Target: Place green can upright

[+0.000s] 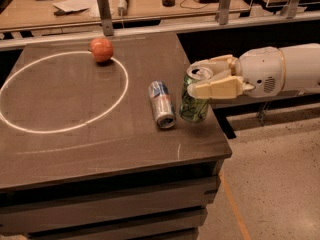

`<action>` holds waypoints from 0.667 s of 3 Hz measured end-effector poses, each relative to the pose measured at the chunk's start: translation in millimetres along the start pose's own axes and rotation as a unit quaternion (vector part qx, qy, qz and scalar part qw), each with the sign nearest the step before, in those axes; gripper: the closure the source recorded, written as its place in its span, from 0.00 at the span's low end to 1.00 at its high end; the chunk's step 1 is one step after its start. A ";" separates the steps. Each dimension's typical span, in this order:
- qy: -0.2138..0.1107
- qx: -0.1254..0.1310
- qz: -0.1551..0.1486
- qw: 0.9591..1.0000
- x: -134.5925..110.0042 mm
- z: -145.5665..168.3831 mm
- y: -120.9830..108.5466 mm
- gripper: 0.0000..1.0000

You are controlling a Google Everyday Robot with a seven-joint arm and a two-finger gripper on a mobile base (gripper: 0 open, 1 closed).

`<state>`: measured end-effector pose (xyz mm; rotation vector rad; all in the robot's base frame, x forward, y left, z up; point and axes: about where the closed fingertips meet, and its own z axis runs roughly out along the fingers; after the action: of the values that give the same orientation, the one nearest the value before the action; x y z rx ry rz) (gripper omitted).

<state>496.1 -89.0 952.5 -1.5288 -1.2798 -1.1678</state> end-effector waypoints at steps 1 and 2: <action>0.009 0.001 -0.016 1.000 -8.2 -3.6 1.1 0.98; 0.004 0.004 -0.033 0.999 -13.1 -6.2 1.9 0.66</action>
Offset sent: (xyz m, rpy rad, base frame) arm 0.0074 0.0168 -0.0113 0.0077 -0.1077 0.0897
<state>496.3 -98.4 941.3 -1.4847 -1.3367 -1.2083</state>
